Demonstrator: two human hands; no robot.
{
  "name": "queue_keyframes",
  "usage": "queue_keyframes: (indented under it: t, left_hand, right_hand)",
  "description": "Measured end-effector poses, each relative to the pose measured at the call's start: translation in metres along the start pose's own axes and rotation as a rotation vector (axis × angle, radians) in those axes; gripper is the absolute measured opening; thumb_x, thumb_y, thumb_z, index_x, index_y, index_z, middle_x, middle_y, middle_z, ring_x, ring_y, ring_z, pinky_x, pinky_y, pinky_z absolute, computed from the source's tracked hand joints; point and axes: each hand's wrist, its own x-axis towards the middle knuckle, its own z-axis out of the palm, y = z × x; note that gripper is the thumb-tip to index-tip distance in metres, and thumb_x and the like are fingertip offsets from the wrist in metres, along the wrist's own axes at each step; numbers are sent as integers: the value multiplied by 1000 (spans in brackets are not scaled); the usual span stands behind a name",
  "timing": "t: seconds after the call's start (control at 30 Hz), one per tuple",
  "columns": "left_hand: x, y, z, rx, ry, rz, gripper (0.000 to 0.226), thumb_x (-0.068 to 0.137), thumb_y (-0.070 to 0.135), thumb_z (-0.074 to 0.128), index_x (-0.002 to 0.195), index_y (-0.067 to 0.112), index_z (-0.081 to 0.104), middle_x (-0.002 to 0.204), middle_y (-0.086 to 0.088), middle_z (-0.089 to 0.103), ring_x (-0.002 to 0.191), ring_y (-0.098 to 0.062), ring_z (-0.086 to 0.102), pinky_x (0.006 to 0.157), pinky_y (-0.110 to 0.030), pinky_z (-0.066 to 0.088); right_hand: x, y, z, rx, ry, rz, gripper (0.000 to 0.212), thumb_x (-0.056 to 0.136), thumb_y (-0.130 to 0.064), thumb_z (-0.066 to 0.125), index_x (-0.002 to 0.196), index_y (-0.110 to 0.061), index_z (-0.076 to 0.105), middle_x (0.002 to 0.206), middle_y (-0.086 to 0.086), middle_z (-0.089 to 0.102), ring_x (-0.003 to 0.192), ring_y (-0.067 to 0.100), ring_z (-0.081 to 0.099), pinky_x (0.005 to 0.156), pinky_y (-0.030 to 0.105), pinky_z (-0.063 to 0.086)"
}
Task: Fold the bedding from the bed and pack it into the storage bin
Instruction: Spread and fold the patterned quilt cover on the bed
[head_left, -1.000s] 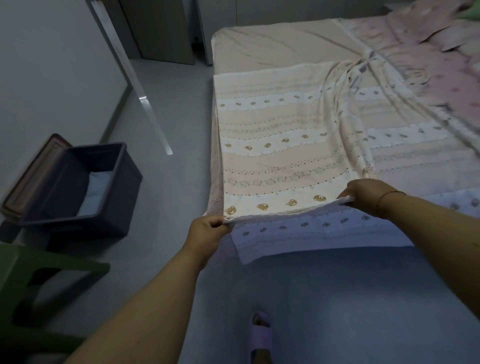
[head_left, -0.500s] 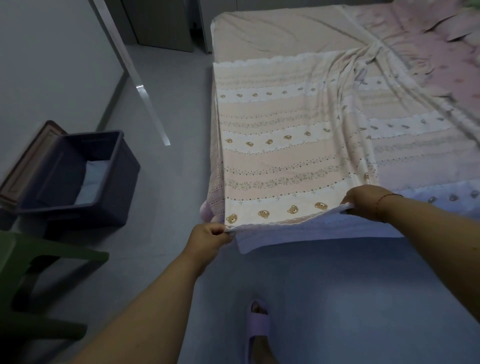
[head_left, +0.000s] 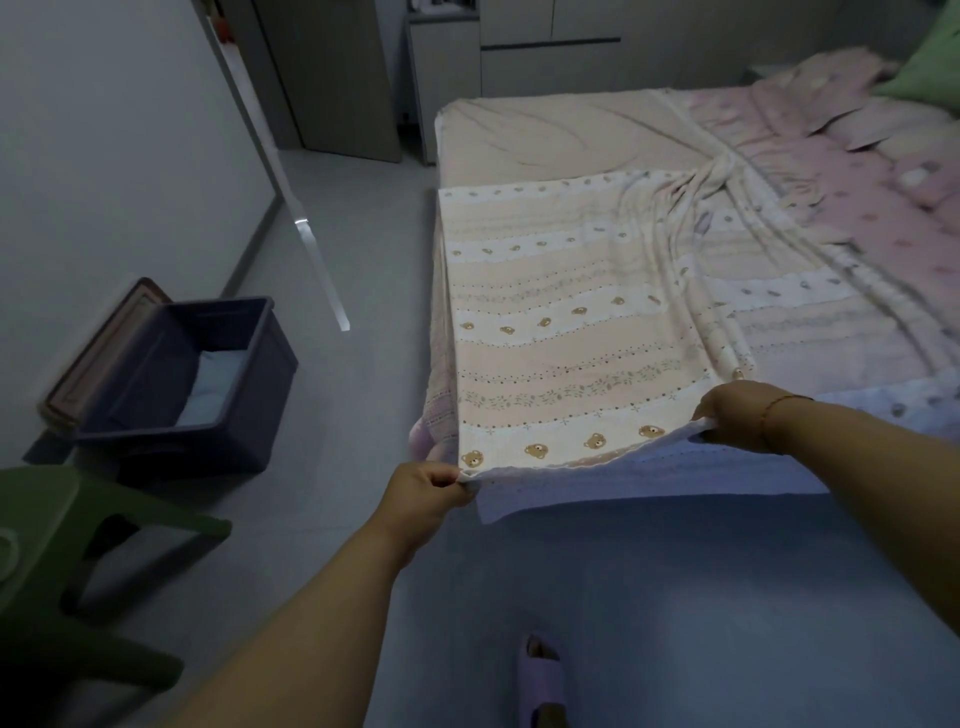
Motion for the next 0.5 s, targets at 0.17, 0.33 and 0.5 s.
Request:
queue_keyframes:
  t: [0.17,0.33,0.5]
  left_hand:
    - [-7,-23,10,21,-20,-43,6,79,0,72,83,-3,75,77,-9,64,75,-18,54,69,-30,41]
    - [-2,-52,20,89,-33,-112,7,82,2,71,84,-3,75,73,-4,59,72,-14,50,64,-25,38]
    - [8,-80,28,191,-63,-146,8,83,3,70,81,6,77,54,16,60,56,2,50,52,-11,38]
  right_hand:
    - [-3,-1,24,-111,-123,4,27,94,-34,49,87,-12,63,86,6,59,78,19,51,71,24,40]
    - [16,0,53,-123,-201,-33,29,94,-26,48,113,-15,67,97,6,61,88,23,55,77,23,40]
    - [43,-2,84,-133,-307,-72,32,92,-21,48,119,-16,65,119,10,63,109,27,59,85,24,43]
